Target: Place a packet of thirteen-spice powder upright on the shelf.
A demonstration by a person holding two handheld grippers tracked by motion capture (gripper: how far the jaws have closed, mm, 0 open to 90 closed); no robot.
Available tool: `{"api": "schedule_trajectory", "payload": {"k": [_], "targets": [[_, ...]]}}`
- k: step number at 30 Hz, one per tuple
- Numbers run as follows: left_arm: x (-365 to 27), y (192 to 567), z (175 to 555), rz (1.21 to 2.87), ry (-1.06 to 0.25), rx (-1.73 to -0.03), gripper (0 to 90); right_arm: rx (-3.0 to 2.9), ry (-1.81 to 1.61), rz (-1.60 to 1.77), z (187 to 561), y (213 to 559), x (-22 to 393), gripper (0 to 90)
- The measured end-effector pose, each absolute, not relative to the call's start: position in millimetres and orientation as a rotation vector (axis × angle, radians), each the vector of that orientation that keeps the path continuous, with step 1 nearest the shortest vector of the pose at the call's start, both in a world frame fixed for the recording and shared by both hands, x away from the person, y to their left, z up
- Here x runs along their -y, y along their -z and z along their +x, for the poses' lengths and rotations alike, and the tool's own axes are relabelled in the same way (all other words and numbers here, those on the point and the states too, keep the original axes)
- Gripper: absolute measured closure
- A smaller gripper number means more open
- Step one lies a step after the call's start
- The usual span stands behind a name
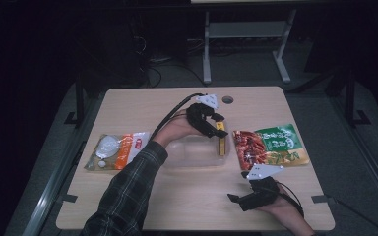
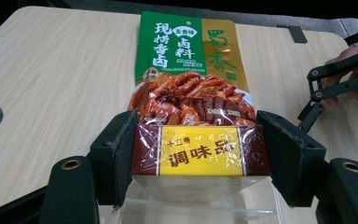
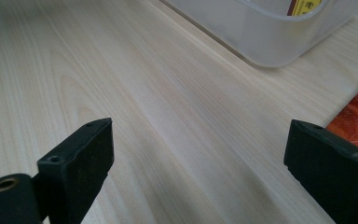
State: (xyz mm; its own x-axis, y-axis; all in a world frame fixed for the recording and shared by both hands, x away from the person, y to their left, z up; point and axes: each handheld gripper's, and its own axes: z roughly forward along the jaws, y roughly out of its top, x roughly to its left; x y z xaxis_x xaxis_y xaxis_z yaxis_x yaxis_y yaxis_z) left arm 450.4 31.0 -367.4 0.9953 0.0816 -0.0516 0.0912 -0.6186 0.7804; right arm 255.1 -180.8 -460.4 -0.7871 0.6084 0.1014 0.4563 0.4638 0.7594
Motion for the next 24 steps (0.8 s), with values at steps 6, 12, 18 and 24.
{"api": "schedule_trajectory", "payload": {"k": [6, 12, 18, 24], "targets": [[-25.1, 371.9, 449.1, 2.256, 0.015, -0.124, 31.3, -2.525, -1.226, 0.930, 255.0, 460.3, 181.0, 7.8], [-26.5, 368.0, 448.9, 2.217, 0.017, -0.139, 28.2, -2.523, -1.226, 0.929, 255.1, 460.1, 181.3, 7.8], [-37.4, 356.7, 444.7, 2.196, -0.003, -0.185, 17.5, -2.525, -1.229, 0.939, 254.7, 459.9, 181.3, 7.7], [-56.6, 348.8, 436.3, 2.185, -0.015, -0.233, 15.6, -2.522, -1.226, 0.943, 254.1, 459.2, 181.6, 7.6]]}}
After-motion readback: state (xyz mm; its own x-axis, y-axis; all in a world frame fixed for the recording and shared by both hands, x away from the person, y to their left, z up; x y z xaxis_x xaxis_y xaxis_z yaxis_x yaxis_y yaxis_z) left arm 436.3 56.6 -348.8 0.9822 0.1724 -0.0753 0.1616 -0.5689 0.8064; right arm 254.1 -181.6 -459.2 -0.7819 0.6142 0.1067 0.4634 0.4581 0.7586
